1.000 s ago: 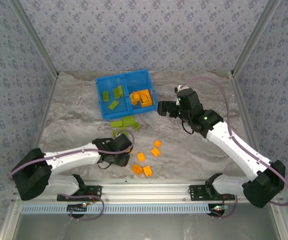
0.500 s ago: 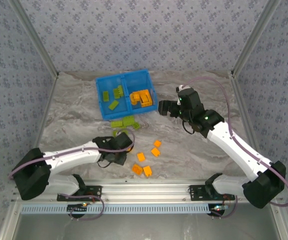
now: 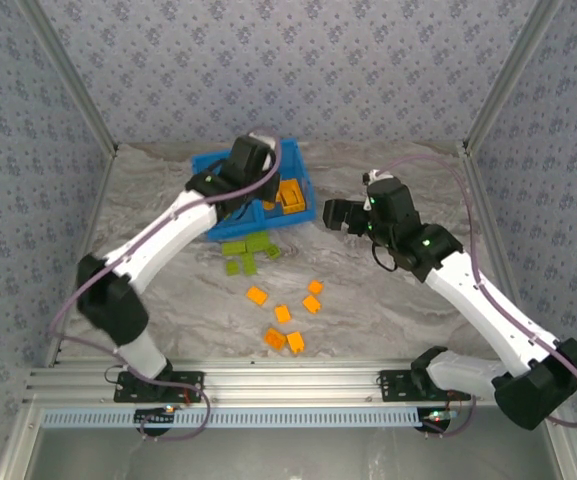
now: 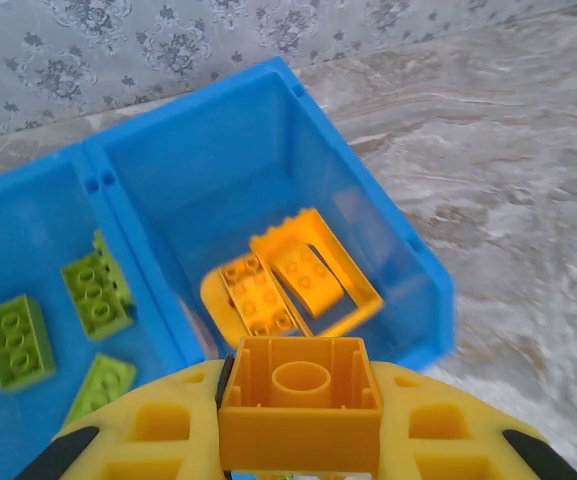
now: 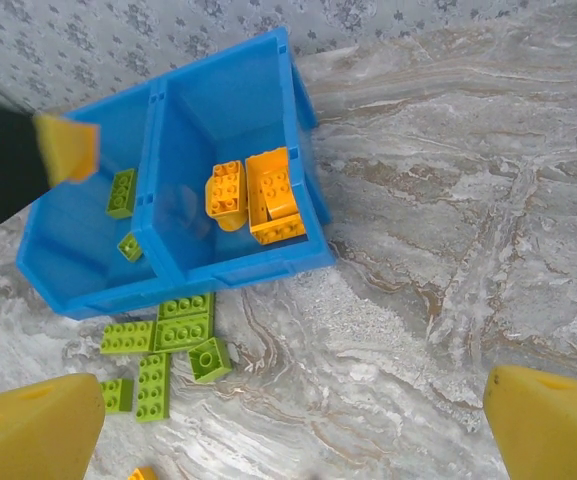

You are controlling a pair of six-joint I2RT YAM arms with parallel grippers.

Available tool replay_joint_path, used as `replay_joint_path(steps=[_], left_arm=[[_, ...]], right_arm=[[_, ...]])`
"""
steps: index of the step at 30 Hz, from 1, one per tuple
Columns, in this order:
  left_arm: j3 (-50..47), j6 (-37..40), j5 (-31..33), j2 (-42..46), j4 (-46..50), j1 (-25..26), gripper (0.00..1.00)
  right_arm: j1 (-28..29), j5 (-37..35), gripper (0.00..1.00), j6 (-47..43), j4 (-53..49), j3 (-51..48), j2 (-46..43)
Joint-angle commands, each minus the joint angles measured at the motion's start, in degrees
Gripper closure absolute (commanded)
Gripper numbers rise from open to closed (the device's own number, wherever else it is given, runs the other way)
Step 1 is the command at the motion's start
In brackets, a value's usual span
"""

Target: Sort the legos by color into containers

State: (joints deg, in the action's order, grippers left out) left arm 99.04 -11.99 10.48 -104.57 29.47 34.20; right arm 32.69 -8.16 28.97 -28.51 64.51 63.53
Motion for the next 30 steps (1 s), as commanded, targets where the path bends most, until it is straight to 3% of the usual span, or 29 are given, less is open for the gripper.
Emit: replay_joint_path(steps=[1,5,12,16,24,27,30], left_arm=[[9.5,4.9,-2.6,-8.6,-0.3,-2.4,0.97],[23.6,7.0,-2.1,-20.4,2.5,-4.1,0.91],[37.0,10.3,-0.1,-33.8,5.1,-4.6,0.78],[41.4,9.3,-1.3,-37.1,6.6,-4.7,0.62],[40.7,5.2,-6.1,-30.1,5.8,-4.3,0.38],[35.5,3.5,-8.5,-23.1,4.3,-4.0,0.3],[23.6,1.6,-10.4,-11.8,-0.4,-3.7,0.24]], right_arm=[[-0.4,-1.3,0.0,1.4,-2.3,-0.5,-3.3],[-0.7,-1.5,0.0,1.7,-3.6,-1.2,-5.3],[-0.8,-1.0,0.0,2.1,-5.7,-1.4,-7.7],[-0.8,-0.7,0.0,2.8,-6.4,-2.0,-8.6],[0.2,0.2,0.0,2.2,-6.5,-4.5,-8.1],[2.1,0.7,0.0,0.4,-6.2,-4.6,-5.9],[5.1,1.4,0.0,-3.2,-3.6,-3.7,-1.3]])
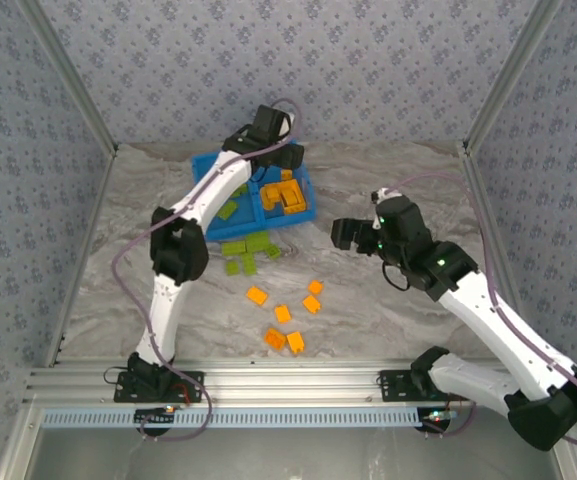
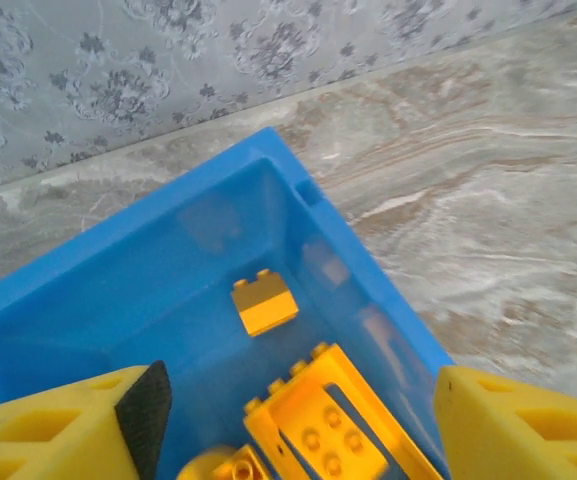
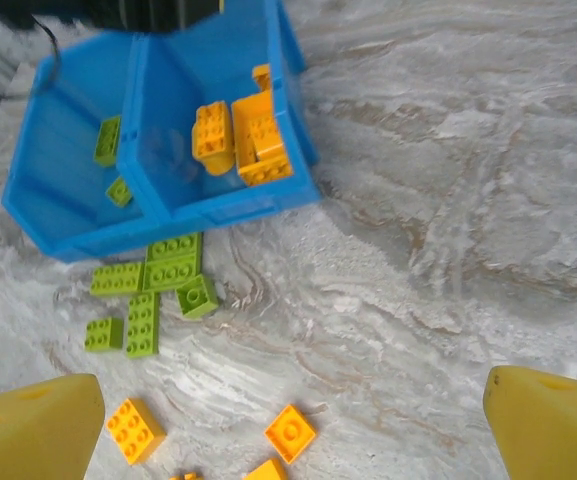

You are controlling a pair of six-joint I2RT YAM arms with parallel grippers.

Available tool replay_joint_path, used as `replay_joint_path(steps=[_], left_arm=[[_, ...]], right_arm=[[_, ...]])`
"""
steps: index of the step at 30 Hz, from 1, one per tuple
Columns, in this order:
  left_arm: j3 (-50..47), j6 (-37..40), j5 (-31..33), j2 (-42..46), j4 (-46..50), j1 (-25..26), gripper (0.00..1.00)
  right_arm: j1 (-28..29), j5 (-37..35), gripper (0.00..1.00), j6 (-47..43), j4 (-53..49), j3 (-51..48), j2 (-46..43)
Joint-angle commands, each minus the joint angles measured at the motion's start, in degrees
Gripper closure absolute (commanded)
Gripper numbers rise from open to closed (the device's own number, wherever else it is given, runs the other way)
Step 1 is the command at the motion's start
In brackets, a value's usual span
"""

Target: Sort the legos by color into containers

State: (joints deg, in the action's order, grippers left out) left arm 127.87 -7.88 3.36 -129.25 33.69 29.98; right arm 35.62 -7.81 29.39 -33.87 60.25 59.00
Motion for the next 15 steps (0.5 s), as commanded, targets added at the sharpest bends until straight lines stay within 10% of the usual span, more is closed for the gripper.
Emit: replay_joint_path(steps=[1,7,15], left_arm=[[-10.2,-3.1,-3.6,17.7,-6.8,0.5,0.23],[-32.5,-2.0,-2.2,41.6,-7.6,0.1,0.02],[-50.6,3.9,4.8,65.7,3.9,-0.3,0.01]], right_arm=[[3.1,1.2,0.0,-5.0,1.9,1.4,5.6],[8.2,1.5,0.0,-10.5,4.4,7.9,22.6],[10.4,1.9,0.03,-12.8,5.4,22.9,45.8]])
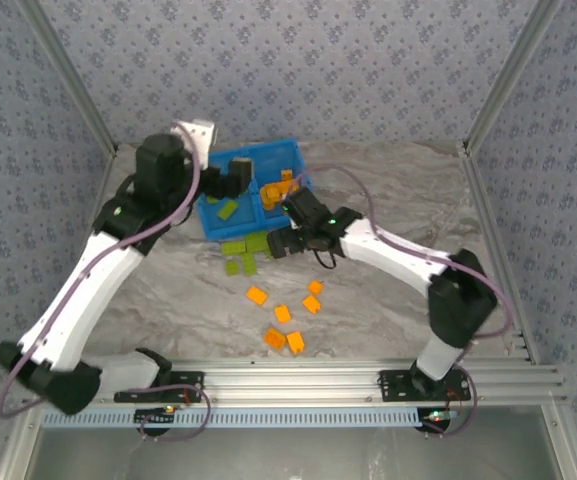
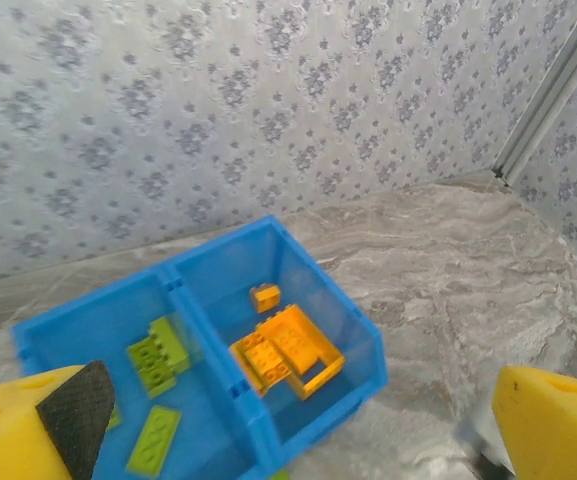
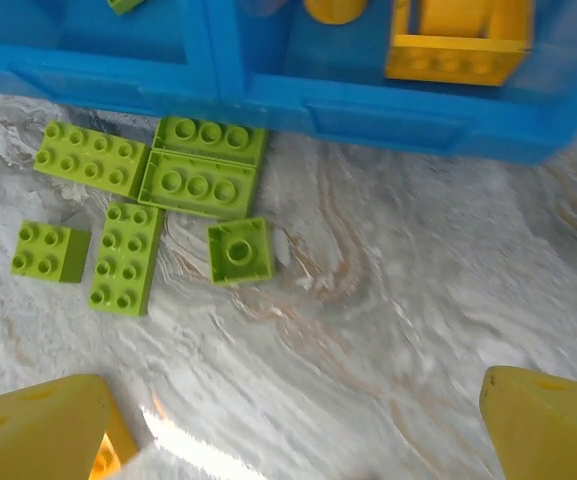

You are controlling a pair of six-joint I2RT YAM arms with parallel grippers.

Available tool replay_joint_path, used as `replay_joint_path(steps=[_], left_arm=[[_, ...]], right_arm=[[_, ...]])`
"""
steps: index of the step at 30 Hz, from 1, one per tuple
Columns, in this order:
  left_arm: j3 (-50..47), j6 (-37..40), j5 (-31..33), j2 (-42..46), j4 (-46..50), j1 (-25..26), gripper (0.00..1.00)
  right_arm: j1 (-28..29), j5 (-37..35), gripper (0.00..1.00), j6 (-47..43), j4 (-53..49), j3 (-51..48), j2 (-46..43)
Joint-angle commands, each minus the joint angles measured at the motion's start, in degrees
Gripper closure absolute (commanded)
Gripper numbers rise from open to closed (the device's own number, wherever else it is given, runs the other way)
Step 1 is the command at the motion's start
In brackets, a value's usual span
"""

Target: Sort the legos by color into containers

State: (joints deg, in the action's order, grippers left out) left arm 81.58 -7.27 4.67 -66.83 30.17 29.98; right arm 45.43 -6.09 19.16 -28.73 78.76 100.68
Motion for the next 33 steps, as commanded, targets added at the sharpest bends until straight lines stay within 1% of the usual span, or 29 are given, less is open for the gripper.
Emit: replay_joint_path(steps=[1,2,5,8,11,12,16,20,24,29,33], left_arm=[[-6.1,3.8,3.7,5.4,8.3,-0.4,0.01],[-8.5,4.2,3.6,7.9,10.8,-0.3,0.01],[-15.1,5.2,1.1,14.9,13.1,-0.3,0.01],[-21.4,5.2,3.0,20.8,14.4,-0.3,0.01],[-26.6,4.6,4.7,25.2,14.1,-0.3,0.01],[-28.1,4.2,4.3,26.4,13.4,-0.3,0.01],[-31.9,3.4,1.6,29.1,9.9,-0.3,0.01],[-32.8,3.2,1.2,28.5,9.0,-0.3,0.01],[-32.4,3.9,1.5,27.7,9.1,-0.3,0.01],[-32.5,3.9,2.2,28.4,9.0,-0.4,0.01],[-32.8,3.0,5.7,30.1,9.0,-0.4,0.01]], right_arm=[[0.8,0.3,0.03,-2.9,0.3,5.9,6.4],[1.1,0.4,0.03,-3.3,-0.1,7.8,9.0],[1.6,0.6,0.06,-4.1,-0.9,12.0,15.4],[1.4,1.0,0.1,-3.6,-1.0,15.7,20.2],[1.4,0.2,0.21,-3.1,-1.4,17.0,23.3],[1.4,0.0,0.25,-2.9,-1.6,16.9,23.9],[1.5,-0.2,0.35,-2.7,-1.4,15.9,25.2],[1.7,-0.6,0.49,-2.4,-1.4,14.4,25.1],[2.3,-2.8,0.64,-1.0,-1.5,12.2,22.5],[4.1,-5.6,0.68,-0.5,-0.4,9.5,15.0],[7.4,-7.5,0.69,-0.7,0.7,12.1,10.5]])
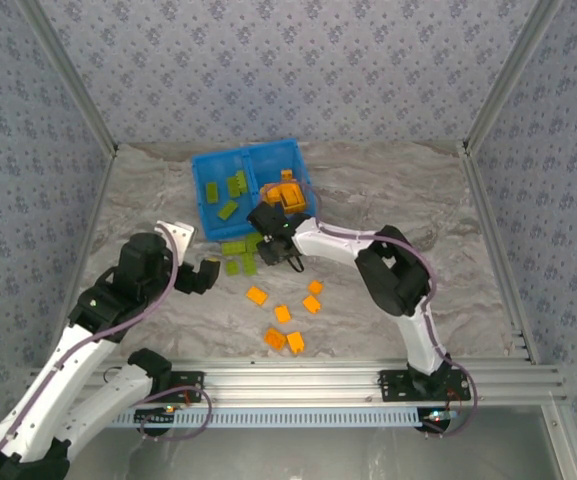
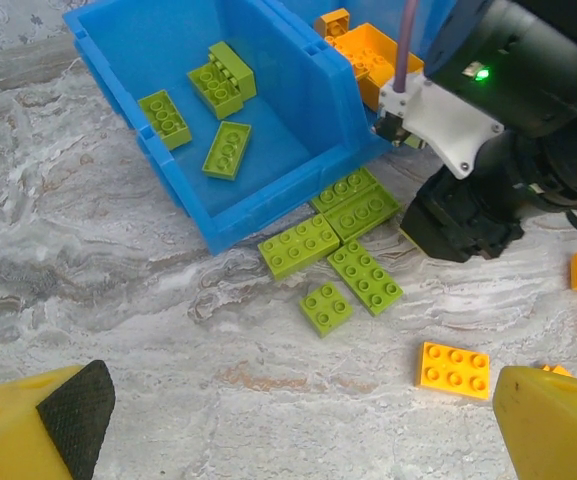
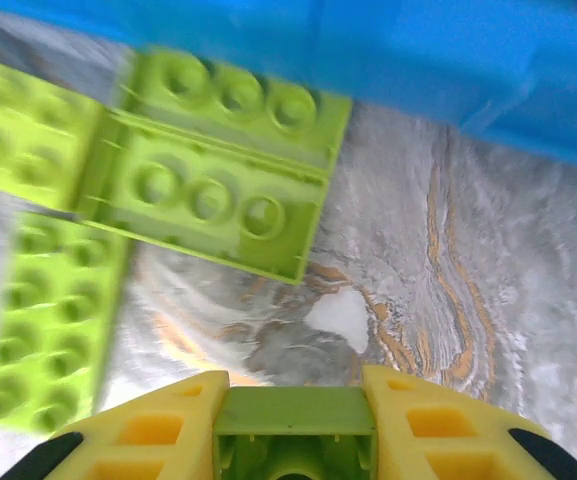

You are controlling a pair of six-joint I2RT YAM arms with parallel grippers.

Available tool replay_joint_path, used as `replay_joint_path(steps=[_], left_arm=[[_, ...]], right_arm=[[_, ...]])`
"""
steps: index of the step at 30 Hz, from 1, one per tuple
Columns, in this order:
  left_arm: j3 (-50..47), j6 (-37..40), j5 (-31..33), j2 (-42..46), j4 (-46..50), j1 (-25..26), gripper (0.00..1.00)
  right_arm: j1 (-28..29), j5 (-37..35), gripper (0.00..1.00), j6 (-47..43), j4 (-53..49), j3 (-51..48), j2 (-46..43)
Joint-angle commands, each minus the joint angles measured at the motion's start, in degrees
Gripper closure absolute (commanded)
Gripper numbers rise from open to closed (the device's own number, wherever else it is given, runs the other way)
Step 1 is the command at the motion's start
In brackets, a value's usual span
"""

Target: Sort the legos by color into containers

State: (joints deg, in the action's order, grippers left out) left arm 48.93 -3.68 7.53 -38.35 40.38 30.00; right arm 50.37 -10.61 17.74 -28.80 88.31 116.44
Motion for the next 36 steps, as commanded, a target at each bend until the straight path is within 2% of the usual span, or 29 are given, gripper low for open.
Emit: replay_joint_path(steps=[1,4,8,16,20,23,30,34,36], left_arm=[[-0.2,-0.9,3.9,2.3,-1.2,-0.4,0.01],[-0.8,-2.2,7.2,4.9,-1.2,-0.6,0.01],[-2.1,-2.1,7.9,7.4,-2.9,-0.8,0.01],[-1.9,-1.7,7.7,7.4,-2.3,-0.8,0.01],[-1.7,-1.7,7.0,7.2,-2.1,-0.7,0.01],[-1.8,-1.7,6.7,7.1,-2.1,-0.8,0.01],[-1.8,-1.6,6.1,6.2,-2.4,-0.8,0.01],[-1.8,-3.2,5.9,5.4,-2.3,-0.8,0.01],[-2.2,-6.7,6.2,4.7,-2.3,-0.9,0.01]], right_arm=[[3.1,-3.0,0.69,0.8,1.1,3.8,-5.5],[4.7,-4.0,0.69,1.9,2.8,9.4,-4.1],[4.5,-7.2,0.69,2.7,4.2,18.3,2.9],[2.1,-4.9,0.68,1.2,-5.2,46.0,24.6],[1.5,-4.0,0.67,1.6,-8.1,52.9,31.3],[0.9,-2.2,0.63,2.6,-7.6,53.0,32.3],[1.0,-1.5,0.47,1.5,-9.2,53.6,29.3],[1.2,-2.3,0.49,1.9,-10.7,52.6,24.8],[1.2,-2.8,0.5,1.8,-10.9,50.1,20.7]])
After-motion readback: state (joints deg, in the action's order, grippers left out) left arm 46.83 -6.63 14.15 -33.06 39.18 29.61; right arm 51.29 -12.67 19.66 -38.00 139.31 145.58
